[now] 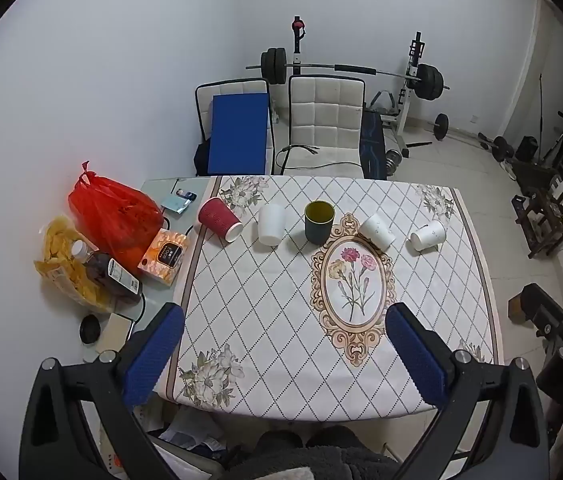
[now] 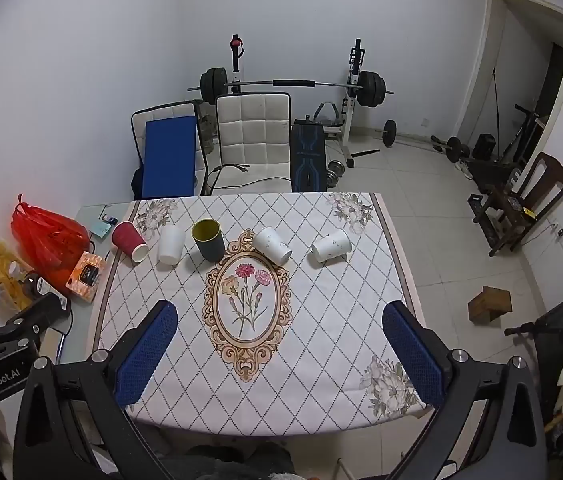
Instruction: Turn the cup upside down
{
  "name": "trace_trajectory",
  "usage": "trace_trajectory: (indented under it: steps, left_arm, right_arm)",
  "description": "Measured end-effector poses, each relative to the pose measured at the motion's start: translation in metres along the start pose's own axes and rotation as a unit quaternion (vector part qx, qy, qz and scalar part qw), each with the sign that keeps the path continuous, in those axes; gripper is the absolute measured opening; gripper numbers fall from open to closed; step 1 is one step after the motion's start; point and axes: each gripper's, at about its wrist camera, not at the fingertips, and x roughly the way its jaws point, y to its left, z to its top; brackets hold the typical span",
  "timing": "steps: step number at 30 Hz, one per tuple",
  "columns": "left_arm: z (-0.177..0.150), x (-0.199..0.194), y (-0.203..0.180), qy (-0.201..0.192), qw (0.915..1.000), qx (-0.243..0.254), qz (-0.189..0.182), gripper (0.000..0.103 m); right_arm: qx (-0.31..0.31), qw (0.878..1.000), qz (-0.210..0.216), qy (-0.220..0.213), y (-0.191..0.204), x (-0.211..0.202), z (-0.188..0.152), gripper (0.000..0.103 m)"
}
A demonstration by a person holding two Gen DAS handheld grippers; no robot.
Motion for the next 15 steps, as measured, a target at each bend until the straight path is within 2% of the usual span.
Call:
trace_trajectory:
  steps: [15]
  left_arm:
    - [0.000,-0.003,-0.010,-0.001,1.0000,0.003,0.000,0.103]
  right_arm:
    - [0.001,1.000,0.003,-0.002,-0.002,-0.004,0.001,0.103]
